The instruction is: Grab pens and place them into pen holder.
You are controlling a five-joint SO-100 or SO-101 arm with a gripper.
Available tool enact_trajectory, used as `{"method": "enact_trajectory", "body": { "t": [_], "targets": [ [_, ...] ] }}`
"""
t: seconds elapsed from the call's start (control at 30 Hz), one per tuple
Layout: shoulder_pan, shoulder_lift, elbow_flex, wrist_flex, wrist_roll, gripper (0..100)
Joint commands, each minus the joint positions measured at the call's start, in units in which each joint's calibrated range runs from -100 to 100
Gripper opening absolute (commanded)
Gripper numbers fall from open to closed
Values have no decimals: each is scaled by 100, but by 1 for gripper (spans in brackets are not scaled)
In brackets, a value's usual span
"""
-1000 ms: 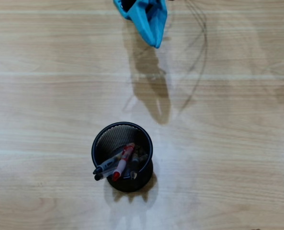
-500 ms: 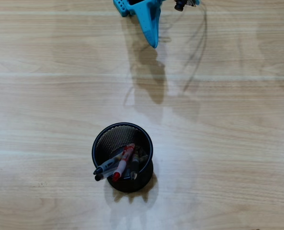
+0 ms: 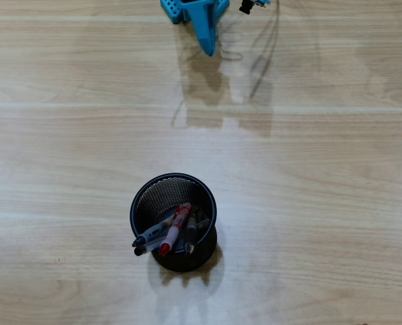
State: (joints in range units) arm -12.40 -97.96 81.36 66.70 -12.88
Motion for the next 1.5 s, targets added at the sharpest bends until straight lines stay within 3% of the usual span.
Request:
{"method": "enact_trajectory", "body": {
  "t": [0.0, 0.2, 0.47, 1.47],
  "targets": [
    [83, -52, -335, 472, 36, 2],
    [83, -52, 251, 429, 16, 2],
    [10, -44, 1486, -527, 16, 2],
    [83, -44, 1477, -604, -5, 2]
  ]
}}
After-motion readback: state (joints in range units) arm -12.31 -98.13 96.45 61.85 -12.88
